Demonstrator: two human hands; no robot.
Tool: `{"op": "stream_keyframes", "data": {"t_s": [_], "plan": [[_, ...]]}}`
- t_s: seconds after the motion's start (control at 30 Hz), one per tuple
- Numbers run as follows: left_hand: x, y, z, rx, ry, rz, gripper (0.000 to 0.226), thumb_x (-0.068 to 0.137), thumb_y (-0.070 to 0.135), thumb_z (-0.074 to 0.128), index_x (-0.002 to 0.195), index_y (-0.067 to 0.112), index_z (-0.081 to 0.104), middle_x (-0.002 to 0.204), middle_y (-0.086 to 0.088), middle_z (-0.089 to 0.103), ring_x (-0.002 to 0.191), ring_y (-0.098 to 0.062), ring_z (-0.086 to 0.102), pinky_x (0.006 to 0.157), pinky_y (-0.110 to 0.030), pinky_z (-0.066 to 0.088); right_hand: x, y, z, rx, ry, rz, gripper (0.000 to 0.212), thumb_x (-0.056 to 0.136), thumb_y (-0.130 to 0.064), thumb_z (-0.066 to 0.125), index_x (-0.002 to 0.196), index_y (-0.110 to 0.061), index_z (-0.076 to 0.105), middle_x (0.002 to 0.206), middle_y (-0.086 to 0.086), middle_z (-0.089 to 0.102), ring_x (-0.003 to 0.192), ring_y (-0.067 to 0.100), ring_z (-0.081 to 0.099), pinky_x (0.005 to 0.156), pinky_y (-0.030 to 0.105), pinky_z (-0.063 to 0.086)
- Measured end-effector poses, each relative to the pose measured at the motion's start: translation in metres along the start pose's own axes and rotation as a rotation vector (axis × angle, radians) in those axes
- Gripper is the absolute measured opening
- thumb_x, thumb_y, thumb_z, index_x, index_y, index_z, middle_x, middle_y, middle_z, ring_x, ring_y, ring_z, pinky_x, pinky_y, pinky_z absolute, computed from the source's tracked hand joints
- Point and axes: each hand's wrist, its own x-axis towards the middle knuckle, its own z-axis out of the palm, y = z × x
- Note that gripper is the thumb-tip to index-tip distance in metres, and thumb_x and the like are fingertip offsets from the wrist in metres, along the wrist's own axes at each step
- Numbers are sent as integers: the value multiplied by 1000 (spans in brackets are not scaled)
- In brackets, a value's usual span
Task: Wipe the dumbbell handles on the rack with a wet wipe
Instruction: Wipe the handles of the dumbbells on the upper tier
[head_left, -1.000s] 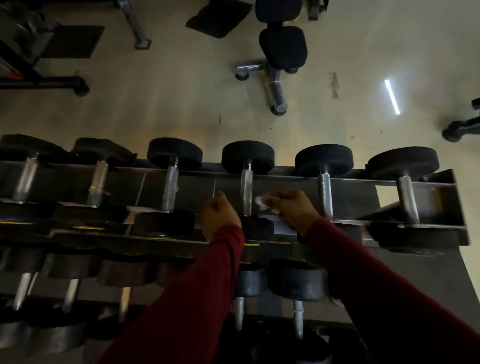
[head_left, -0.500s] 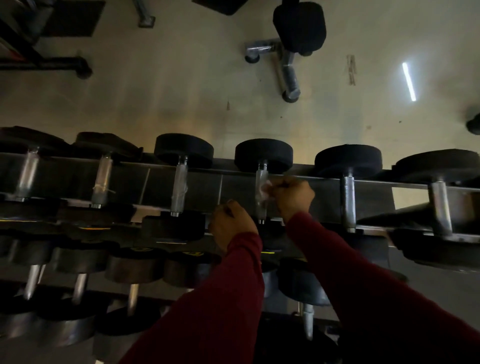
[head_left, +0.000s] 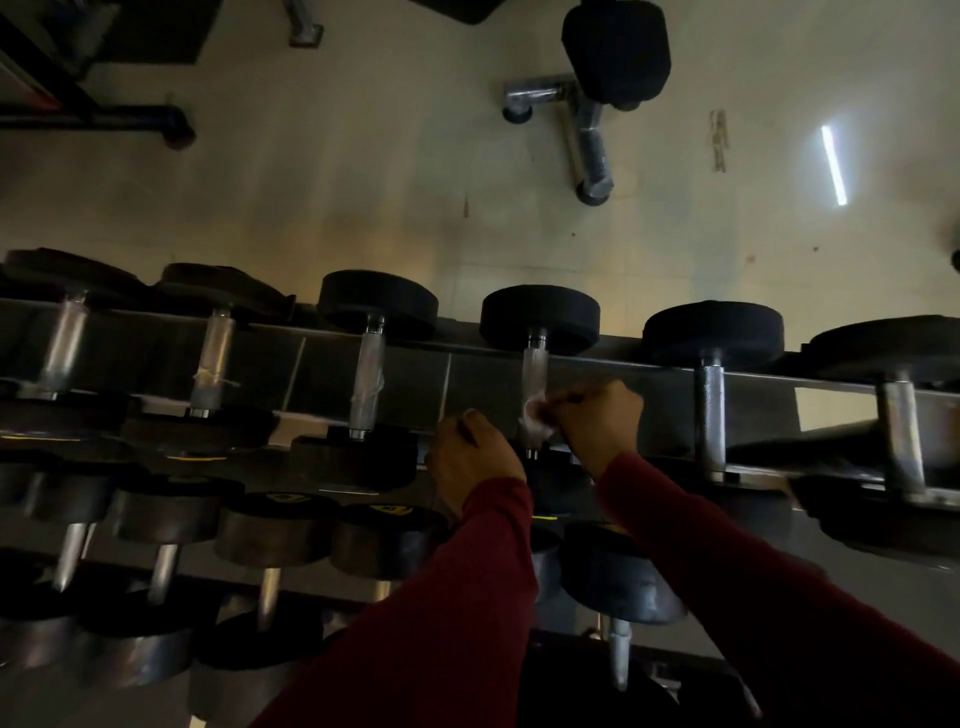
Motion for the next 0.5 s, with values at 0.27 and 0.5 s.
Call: {"op": "stream_keyframes", "data": {"t_s": [0.27,0.5], "plan": [[-2,1,-2,-24,4,8,40,93,39,43,104,9,66,106,-15,67,104,-32,58,87,-38,46,19,-13,12,-159,74,-258,9,87,-27,74,91,-20,77,86,-3,75,73,5,67,71,22,57],[-3,0,-4,-41,10,4,49,87,46,37,105,11,66,110,-16,66,105,-34,58,91,-41,45,3,-10,14,-526,-193,-366,20,89,-36,69,95,-18,76,95,1,73,83,16,70,78,32,58]]}}
